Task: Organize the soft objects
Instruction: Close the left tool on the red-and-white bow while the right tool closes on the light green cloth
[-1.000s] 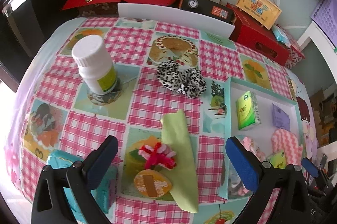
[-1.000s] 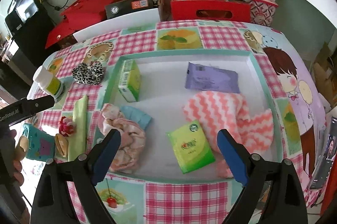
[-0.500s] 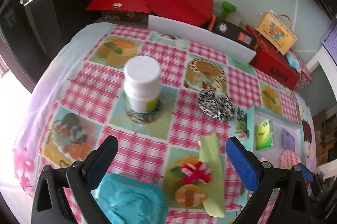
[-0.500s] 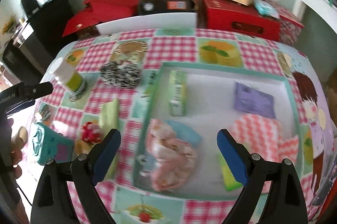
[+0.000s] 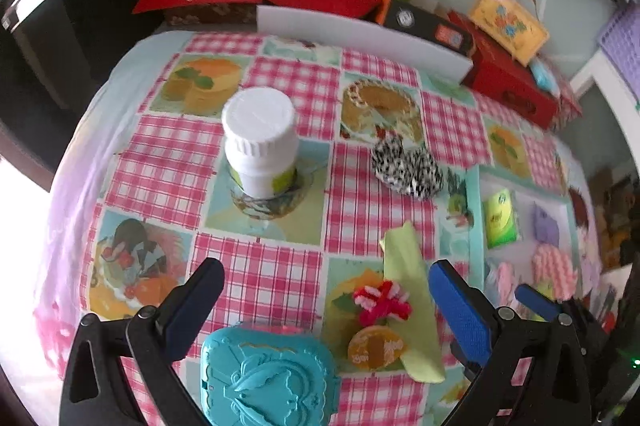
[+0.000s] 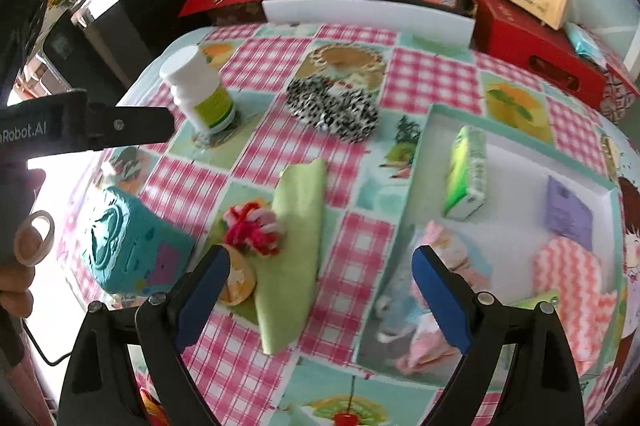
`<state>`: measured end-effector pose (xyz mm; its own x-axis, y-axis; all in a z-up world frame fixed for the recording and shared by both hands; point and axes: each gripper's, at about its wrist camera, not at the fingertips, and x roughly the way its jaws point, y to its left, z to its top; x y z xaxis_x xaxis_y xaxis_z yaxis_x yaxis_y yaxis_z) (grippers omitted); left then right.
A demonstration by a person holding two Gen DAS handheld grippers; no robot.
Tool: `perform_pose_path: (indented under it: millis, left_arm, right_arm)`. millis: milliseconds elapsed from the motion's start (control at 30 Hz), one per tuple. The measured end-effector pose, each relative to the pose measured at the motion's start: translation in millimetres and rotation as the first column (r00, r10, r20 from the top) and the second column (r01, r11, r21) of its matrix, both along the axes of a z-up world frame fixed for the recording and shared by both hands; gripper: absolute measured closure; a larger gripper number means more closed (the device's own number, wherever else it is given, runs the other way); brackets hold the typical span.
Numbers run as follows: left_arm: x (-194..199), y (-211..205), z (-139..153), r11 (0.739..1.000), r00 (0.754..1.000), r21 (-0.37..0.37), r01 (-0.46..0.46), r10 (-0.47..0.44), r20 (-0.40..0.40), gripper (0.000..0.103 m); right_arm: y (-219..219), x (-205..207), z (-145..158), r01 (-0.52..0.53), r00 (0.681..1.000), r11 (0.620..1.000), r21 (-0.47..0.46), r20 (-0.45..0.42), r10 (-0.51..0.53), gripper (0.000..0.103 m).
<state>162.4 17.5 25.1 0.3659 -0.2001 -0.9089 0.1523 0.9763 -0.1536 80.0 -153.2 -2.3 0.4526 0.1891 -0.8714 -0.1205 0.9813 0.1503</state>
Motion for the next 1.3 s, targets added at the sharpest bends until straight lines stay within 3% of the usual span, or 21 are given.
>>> perform_pose_path:
  millis: [400,567,700,767,1067,1200,1300]
  left_arm:
    - [8,-26,-26,0.992,0.987,0.055,0.117,-0.110,-0.115,0.000]
    - [13,-37,-43,0.984,0.971,0.093,0.154,-0.134,-0.197,0.000]
    - [17,-44,-50,0.979,0.967,0.121,0.164,-0.136,-0.215,0.002]
    - [19,-47,-53,0.977,0.964,0.126,0.172,-0.140,-0.227,0.011]
    - [19,-69,-68,0.961,0.936,0.117,0.249,-0.208,-0.283,0.018]
    - [14,-89,-78,0.953,0.925,0.124,0.278,-0.230,-0.302,0.023]
    - [10,-103,-85,0.948,0.919,0.126,0.291,-0.241,-0.312,0.035]
  right_arm:
    - [11,9,-31,-0.054,0.995,0.997,0.047,-0.080,0.058,0.038]
    - [14,11,-43,-0.067,0.992,0.996,0.054,-0.108,0.073,0.041]
    - [15,12,-48,-0.071,0.990,0.996,0.059,-0.122,0.077,0.044]
    - [15,11,-50,-0.071,0.989,0.996,0.060,-0.126,0.078,0.045]
    - [15,12,-57,-0.072,0.986,0.996,0.060,-0.148,0.080,0.047]
    - [15,12,-59,-0.075,0.985,0.995,0.061,-0.151,0.083,0.053]
    - [17,14,-61,-0.073,0.985,0.996,0.060,-0.152,0.081,0.056]
